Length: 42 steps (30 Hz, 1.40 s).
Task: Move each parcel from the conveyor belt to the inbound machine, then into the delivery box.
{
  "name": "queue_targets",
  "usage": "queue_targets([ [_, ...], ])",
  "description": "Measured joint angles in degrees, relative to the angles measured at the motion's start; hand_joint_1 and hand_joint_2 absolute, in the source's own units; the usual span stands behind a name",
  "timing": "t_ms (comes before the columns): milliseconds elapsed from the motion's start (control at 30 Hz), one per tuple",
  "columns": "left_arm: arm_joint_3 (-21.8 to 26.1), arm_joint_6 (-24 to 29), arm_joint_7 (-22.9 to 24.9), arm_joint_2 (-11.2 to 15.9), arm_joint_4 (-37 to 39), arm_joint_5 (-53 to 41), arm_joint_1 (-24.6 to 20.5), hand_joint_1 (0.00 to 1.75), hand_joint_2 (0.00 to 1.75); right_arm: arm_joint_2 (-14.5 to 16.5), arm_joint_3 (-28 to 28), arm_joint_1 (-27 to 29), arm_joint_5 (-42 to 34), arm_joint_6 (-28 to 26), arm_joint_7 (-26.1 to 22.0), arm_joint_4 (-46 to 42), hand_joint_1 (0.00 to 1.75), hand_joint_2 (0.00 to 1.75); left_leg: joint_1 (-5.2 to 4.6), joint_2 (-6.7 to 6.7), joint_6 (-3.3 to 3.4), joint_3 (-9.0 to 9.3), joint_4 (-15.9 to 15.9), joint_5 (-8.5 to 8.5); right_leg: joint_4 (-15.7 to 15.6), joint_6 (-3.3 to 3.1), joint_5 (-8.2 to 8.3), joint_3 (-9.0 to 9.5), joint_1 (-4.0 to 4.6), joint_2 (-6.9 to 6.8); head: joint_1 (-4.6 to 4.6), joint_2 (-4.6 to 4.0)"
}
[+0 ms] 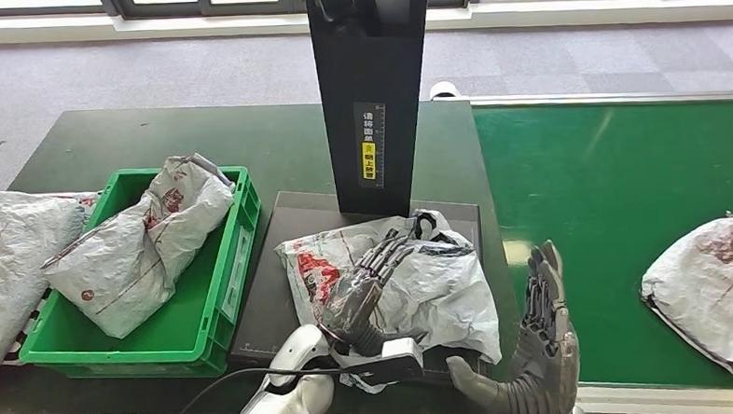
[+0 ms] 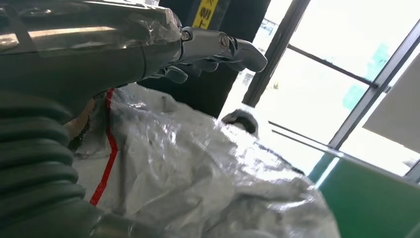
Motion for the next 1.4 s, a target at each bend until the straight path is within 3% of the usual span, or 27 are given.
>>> queue_targets([
  [200,-0.89,0.57,1.75,-0.68,5.32,-2.31,-1.75,0.00,1.75,-0.26,1.74,-0.74,-0.13,-0.33,-0.04,0.43,0.00,1.75,0.00,-0.01,0.00,-0.01,0.00,0.00,0.00,0.00,0.00,-0.01,0.01,0.00,0.00,0.00],
  [533,-1.19,0.36,2.74,-0.95,7.81,-3.82,-2.45,0.04,1.75,-0.49,2.42,-0.90,0.22,-0.07,0.22,0.71,0.00,1.75,0.00,-0.01,0.00,-0.03,0.00,0.00,0.00,0.00,-0.01,-0.01,0.01,-0.01,0.00,0.00],
  [667,-1.26,-0.62,4.85,-0.96,8.32,-7.77,-2.50,1.75,1.75,-0.46,2.44,-1.26,1.38,1.24,0.79,0.71,0.00,1.75,0.00,-0.01,0.00,-0.02,0.00,0.00,0.00,0.00,-0.01,-0.01,0.01,-0.01,0.00,0.00],
  [933,-1.62,0.53,3.54,-0.95,7.29,-12.03,-2.28,1.75,1.75,1.00,2.33,-1.63,5.25,5.56,1.76,-0.58,0.00,1.75,0.01,-0.01,0.00,-0.03,0.00,0.01,0.01,0.00,-0.01,-0.02,0.01,-0.01,0.00,0.00],
  [1400,-1.91,-1.04,0.50,-0.30,1.57,-11.51,-0.54,1.75,1.75,3.29,0.05,0.91,7.89,8.23,2.02,-6.13,0.00,1.75,0.00,-0.01,0.00,-0.05,0.00,0.00,0.01,0.01,-0.01,-0.04,0.01,-0.02,0.00,0.00],
])
